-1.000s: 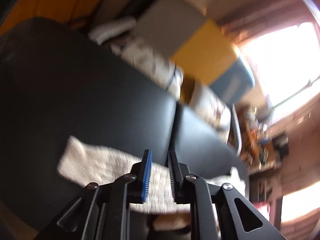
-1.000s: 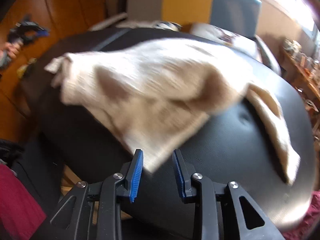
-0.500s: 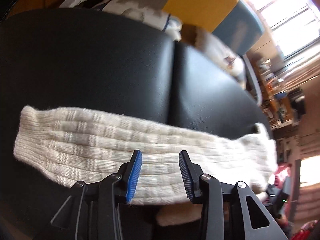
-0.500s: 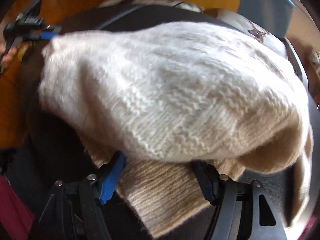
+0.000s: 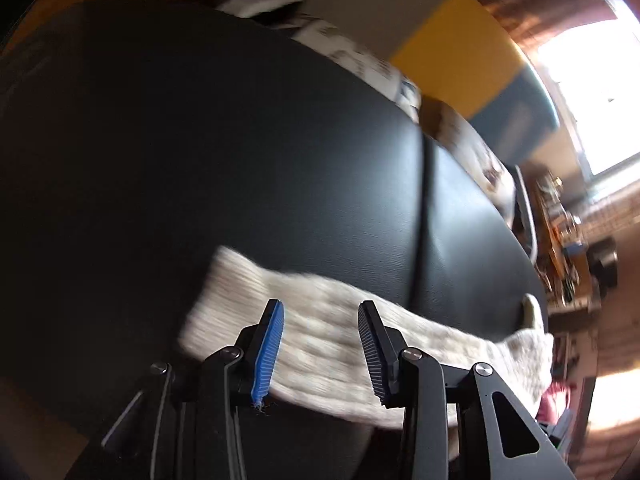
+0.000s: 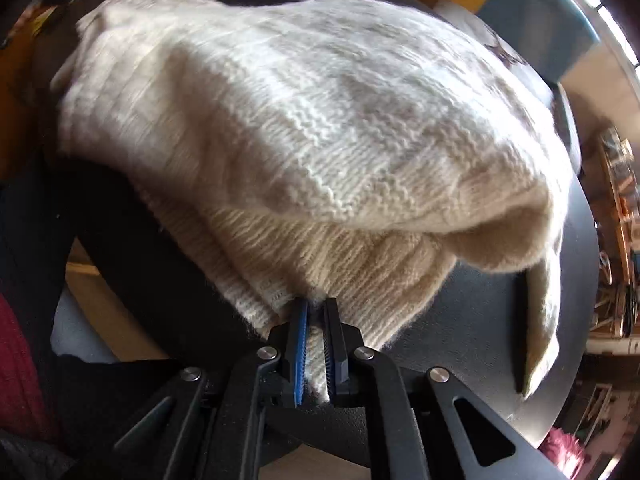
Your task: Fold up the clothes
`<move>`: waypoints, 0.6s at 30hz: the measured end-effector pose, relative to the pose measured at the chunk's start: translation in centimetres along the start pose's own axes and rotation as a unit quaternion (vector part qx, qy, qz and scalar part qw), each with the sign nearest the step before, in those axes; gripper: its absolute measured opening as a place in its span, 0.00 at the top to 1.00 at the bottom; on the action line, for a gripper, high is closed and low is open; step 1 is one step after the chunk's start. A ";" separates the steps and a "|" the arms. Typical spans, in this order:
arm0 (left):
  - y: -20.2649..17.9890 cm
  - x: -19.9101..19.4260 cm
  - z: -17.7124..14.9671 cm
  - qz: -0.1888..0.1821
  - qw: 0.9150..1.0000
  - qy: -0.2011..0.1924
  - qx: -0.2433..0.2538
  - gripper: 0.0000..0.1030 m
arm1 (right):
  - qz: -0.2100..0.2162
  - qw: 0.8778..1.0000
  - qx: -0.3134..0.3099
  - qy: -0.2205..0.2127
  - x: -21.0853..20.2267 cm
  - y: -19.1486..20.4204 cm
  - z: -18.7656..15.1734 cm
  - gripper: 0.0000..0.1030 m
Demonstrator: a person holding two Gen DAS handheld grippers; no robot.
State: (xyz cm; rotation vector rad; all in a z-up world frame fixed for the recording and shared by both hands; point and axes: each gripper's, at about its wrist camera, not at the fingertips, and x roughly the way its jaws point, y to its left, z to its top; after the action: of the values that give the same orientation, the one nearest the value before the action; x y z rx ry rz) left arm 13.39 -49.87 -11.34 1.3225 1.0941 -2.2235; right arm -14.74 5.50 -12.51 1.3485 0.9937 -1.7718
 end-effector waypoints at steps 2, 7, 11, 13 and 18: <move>1.3 0.2 -0.6 0.039 0.999 0.010 0.009 0.54 | 0.010 1.000 0.014 -0.004 0.0 -0.9 0.0 0.93; 0.5 1.9 -3.0 0.059 0.996 0.032 0.056 0.43 | 0.017 0.999 0.029 0.001 0.0 -1.8 1.4 0.92; -1.7 4.7 -4.6 0.107 0.988 0.033 0.107 0.32 | 0.003 1.000 0.021 0.004 -0.3 -1.6 2.4 0.92; -2.9 5.1 -4.9 0.104 0.988 0.022 0.113 0.42 | 0.001 1.000 0.028 -0.002 -0.5 -1.8 2.7 0.92; -6.1 3.1 -4.2 0.069 0.991 -0.028 0.107 0.87 | 0.005 0.998 0.063 -0.024 -1.5 -2.9 3.3 0.89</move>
State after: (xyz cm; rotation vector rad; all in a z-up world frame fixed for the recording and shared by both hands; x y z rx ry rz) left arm 10.57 -42.48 -12.37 1.3643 0.7375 -2.3088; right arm -18.42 4.07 -10.03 1.3781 0.8611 -1.8772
